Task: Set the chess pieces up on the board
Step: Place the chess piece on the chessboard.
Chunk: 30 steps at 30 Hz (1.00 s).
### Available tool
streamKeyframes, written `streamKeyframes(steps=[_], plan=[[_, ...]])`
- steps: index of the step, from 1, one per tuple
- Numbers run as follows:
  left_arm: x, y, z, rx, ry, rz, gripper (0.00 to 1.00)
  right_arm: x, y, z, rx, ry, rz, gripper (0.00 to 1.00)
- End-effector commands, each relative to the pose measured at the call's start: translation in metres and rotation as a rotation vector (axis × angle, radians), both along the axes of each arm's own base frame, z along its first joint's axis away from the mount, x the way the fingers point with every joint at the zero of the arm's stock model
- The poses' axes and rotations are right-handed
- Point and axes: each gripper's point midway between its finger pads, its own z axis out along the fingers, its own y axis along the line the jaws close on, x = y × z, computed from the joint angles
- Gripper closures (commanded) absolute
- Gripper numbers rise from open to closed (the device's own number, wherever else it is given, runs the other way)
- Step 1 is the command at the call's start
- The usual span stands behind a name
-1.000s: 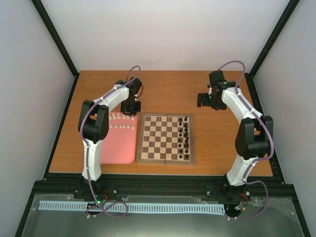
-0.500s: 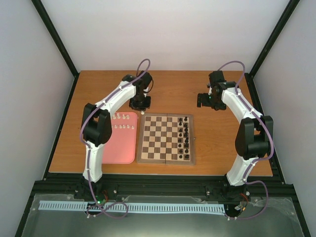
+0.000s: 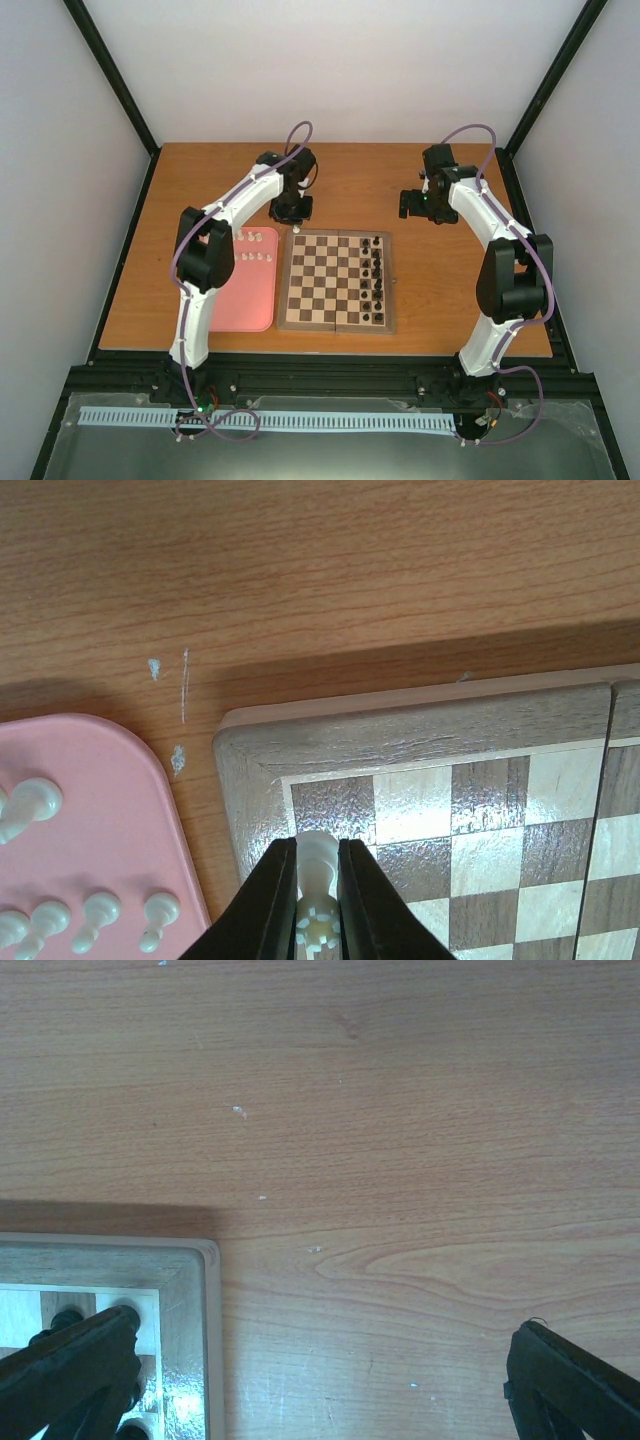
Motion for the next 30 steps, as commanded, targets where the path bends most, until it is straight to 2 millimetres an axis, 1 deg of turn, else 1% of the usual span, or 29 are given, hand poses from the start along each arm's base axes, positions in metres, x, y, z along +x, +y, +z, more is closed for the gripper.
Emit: streamKeyframes(steps=[1,10,25,30], plan=[[-0.003,-0.007,-0.002,-0.01,0.012,-0.001,0.99,-0.001,-0.008,0.005,-0.01,-0.02,-0.009,0.0],[-0.007,-0.015,-0.014,-0.022,0.03,0.0,0.99,-0.001,-0.008,0.003,-0.004,-0.016,-0.012,0.0],[-0.012,-0.015,-0.032,-0.02,0.06,0.009,0.99,-0.003,-0.01,0.002,-0.003,-0.011,-0.013,0.0],[-0.009,-0.015,-0.033,-0.021,0.05,0.015,0.99,-0.003,-0.009,0.002,0.001,-0.01,-0.011,0.0]])
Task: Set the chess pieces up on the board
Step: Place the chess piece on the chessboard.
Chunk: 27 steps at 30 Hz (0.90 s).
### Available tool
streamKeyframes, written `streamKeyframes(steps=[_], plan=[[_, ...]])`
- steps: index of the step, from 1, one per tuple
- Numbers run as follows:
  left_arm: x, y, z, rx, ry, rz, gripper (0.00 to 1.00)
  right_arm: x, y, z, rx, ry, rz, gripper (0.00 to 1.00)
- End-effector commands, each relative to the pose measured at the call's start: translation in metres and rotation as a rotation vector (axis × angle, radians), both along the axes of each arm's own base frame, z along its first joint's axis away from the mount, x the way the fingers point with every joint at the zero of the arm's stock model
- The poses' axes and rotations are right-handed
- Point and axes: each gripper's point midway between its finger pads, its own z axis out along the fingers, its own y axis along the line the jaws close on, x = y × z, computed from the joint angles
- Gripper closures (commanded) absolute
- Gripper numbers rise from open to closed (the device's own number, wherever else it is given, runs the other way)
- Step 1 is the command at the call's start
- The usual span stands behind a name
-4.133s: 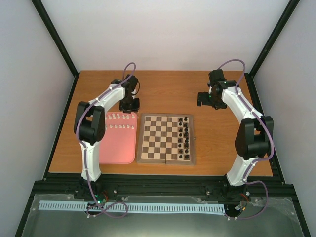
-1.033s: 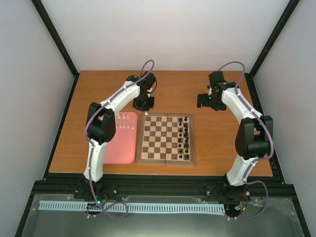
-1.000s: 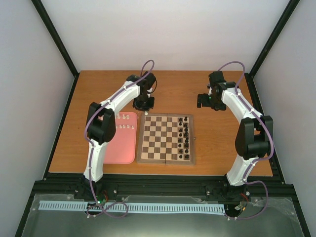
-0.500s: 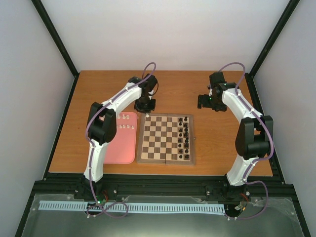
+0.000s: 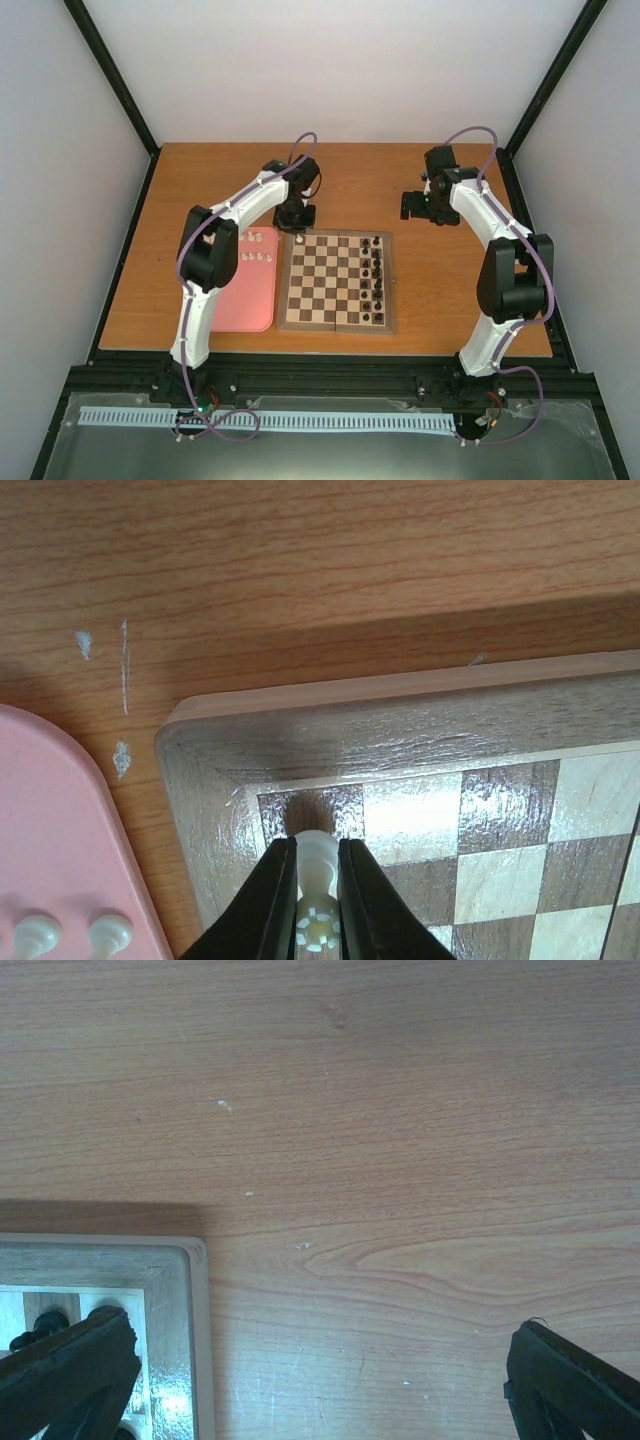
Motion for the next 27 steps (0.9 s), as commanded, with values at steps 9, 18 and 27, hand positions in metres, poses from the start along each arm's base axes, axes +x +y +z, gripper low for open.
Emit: streamKeyframes(steps=[9,18,27], plan=[[0.002,-0.004,-0.01,0.008,0.001,0.005,0.97,-0.001,-0.002,0.005,0.01,-0.015,0.005,0.0],[0.002,-0.002,-0.015,0.02,0.002,0.002,0.9,-0.001,0.001,0.005,0.024,-0.014,0.015,0.0],[0.003,-0.003,-0.016,0.02,0.0,0.0,0.75,-0.002,0.002,0.004,0.031,-0.009,0.022,0.0]])
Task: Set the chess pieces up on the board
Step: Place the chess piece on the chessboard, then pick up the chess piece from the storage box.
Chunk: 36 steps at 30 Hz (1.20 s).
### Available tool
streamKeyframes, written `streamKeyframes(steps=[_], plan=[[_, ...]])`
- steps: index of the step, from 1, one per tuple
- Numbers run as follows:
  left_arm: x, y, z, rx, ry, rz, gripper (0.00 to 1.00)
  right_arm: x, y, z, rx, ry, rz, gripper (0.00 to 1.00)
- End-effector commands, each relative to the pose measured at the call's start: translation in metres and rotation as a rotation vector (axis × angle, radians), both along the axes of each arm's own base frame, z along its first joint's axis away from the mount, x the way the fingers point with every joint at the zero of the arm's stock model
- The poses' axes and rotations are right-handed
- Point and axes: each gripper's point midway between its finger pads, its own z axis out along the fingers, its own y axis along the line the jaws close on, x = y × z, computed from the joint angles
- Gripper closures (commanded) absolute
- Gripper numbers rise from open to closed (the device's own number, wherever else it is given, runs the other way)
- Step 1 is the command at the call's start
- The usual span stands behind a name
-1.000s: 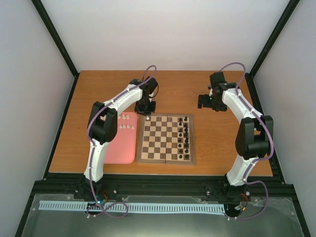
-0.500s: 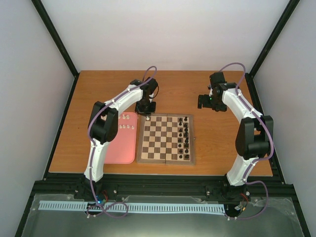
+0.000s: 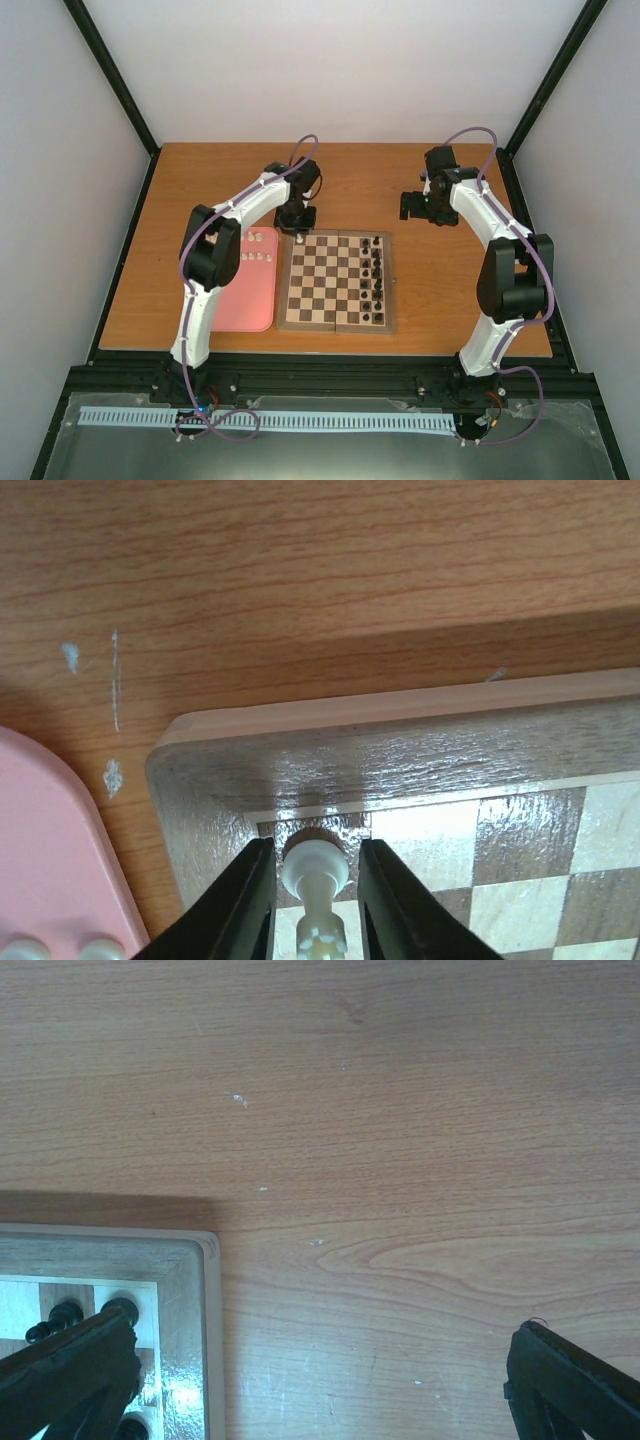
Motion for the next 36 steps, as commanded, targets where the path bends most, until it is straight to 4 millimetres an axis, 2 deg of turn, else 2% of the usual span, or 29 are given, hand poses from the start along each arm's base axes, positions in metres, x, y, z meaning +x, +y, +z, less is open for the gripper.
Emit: streamKeyframes(steps=[1,7,10,12,17,21,24,26,29,36], plan=[[0.001,-0.002,-0.007,0.012,-0.003,-0.004,0.73,-0.001,-0.002,0.005,0.008,-0.013,0.007,0.0],[0.002,-0.002,-0.003,0.014,-0.01,-0.007,0.67,-0.001,-0.001,0.005,0.013,-0.014,0.011,0.0],[0.003,0.001,0.006,0.025,-0.025,-0.015,0.62,0.0,-0.001,0.006,0.014,-0.018,0.013,0.0],[0.004,0.003,0.018,0.032,-0.044,-0.02,0.58,0.0,-0.001,0.006,0.014,-0.016,0.014,0.0],[0.009,0.006,0.064,0.025,-0.13,-0.027,0.45,0.001,0.001,0.005,0.024,-0.016,0.015,0.0],[0.012,0.019,0.097,0.049,-0.208,-0.007,0.42,0.001,0.003,0.005,0.032,-0.017,0.017,0.0],[0.008,0.032,0.107,0.036,-0.217,0.025,0.46,0.0,0.004,0.006,0.041,-0.016,0.019,0.0],[0.001,0.04,0.105,0.01,-0.203,0.051,0.49,0.0,0.004,0.006,0.043,-0.015,0.02,0.0],[-0.012,0.052,0.089,-0.031,-0.153,0.094,0.53,0.0,0.004,0.006,0.044,-0.017,0.019,0.0],[-0.038,0.073,0.04,-0.013,-0.059,0.142,0.59,-0.002,0.005,0.006,0.049,-0.014,0.02,0.0]])
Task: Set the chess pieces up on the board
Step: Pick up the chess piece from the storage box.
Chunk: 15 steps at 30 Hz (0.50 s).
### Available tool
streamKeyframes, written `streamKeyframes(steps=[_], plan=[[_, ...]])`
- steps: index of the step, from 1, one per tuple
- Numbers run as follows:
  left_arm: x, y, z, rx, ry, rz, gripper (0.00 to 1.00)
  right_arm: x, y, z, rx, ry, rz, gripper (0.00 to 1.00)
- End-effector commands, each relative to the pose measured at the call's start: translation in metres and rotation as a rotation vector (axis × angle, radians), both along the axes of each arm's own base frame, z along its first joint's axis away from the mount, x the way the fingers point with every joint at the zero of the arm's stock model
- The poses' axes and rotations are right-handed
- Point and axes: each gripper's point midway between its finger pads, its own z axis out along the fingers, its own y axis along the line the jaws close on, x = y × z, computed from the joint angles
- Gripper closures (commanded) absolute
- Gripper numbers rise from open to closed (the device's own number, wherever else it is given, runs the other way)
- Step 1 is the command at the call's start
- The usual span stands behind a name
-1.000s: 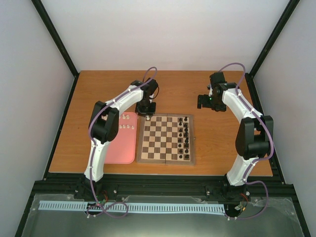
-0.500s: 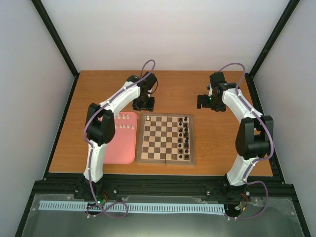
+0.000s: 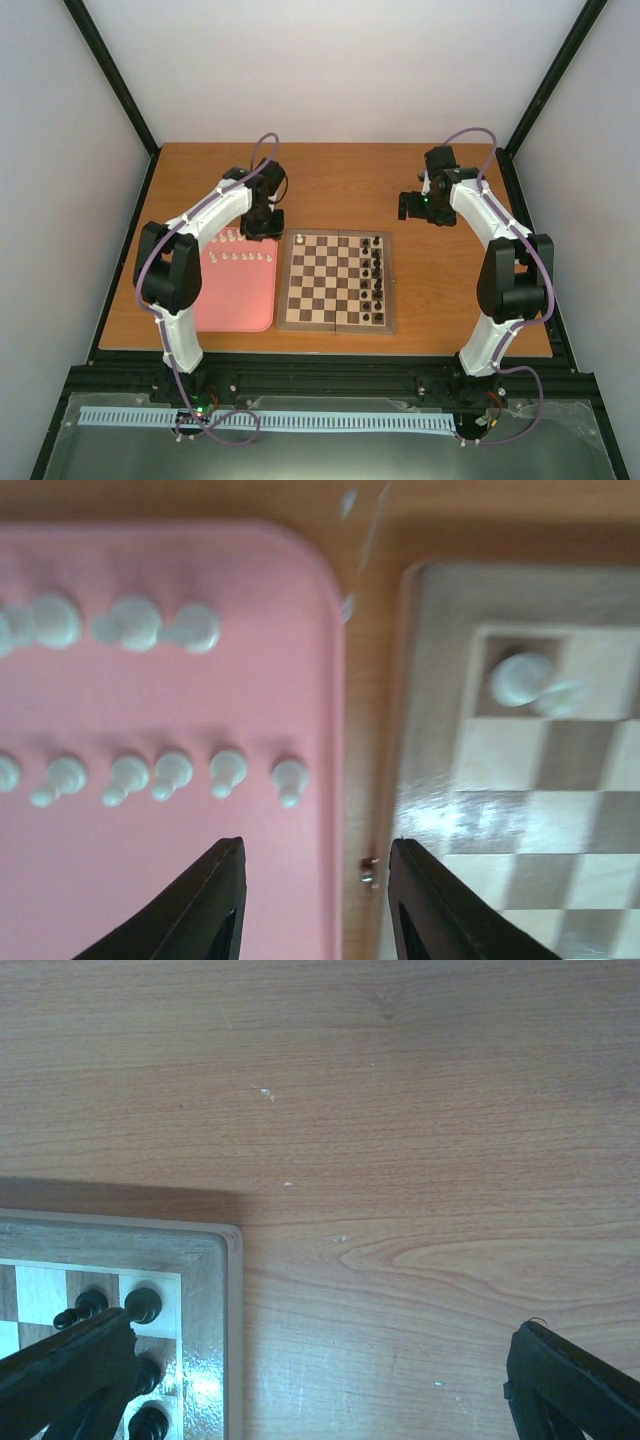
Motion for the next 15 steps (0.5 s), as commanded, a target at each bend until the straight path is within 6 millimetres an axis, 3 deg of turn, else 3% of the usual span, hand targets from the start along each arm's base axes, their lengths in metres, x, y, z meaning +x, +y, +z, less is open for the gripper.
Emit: streamKeyframes(steps=[1,7,15], plan=[[-0.006,0.003,-0.024,-0.03,0.027,0.04,0.6,-0.001,-0.003,0.006,0.011,-0.017,-0.007,0.0],[-0.005,0.006,-0.048,-0.028,0.057,0.047,0.69,-0.002,-0.002,0.005,0.012,-0.012,-0.009,0.0],[-0.005,0.009,-0.069,-0.005,0.086,0.058,0.7,-0.002,-0.004,0.005,0.004,-0.012,-0.009,0.0]])
